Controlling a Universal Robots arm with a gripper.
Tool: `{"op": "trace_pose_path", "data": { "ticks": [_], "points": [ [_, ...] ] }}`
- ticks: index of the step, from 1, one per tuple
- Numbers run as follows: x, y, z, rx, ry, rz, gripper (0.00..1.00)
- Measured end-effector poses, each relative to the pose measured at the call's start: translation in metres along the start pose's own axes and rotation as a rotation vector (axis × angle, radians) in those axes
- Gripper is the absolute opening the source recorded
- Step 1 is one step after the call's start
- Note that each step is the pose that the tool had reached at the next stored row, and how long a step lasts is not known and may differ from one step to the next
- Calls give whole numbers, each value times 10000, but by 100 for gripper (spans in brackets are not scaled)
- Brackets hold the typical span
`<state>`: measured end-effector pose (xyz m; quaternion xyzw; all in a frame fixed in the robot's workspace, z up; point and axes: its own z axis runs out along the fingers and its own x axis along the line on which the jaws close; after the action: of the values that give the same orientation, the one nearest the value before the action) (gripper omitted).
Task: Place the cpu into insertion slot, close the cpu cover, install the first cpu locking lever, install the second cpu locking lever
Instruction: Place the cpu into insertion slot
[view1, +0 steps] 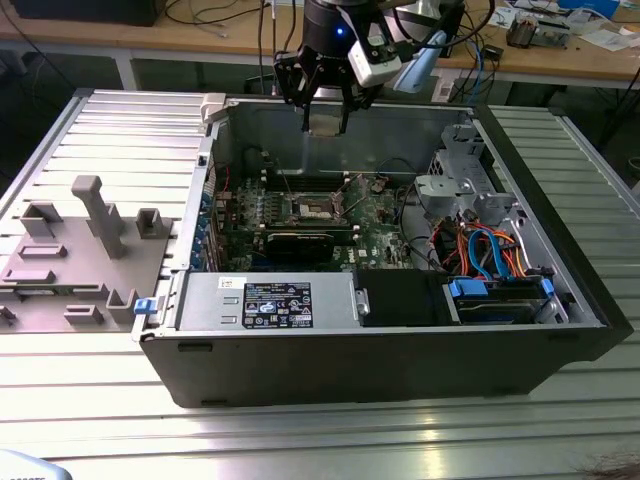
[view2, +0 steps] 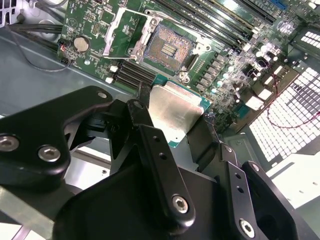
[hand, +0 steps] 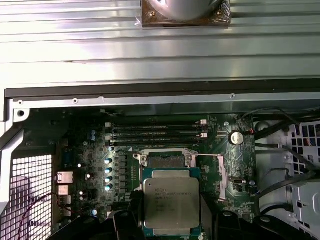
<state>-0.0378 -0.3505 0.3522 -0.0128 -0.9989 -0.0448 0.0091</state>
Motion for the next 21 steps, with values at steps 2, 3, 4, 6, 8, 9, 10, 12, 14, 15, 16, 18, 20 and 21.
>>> {"op": "trace_pose_path", "data": {
  "ticks": [2,3,4,6,8,9,10,12,14,15,16,18,20,21],
  "points": [
    [0,-1,9,0,0,0,55],
    [0,-1,10,0,0,0,55],
    [0,-1,12,0,0,0,55],
    [0,-2,19,0,0,0,55],
    [0,-3,27,0,0,0,55],
    [0,-3,28,0,0,1,55],
    [-1,-3,30,0,0,0,55],
    [-1,-3,35,0,0,0,55],
    [-1,-4,38,0,0,0,55],
    [-1,-4,44,0,0,0,55],
    [-1,-4,46,0,0,0,55],
    [-1,-4,49,0,0,0,55],
    [-1,-5,53,0,0,0,55],
    [-1,-5,54,0,0,0,55]
  ]
}}
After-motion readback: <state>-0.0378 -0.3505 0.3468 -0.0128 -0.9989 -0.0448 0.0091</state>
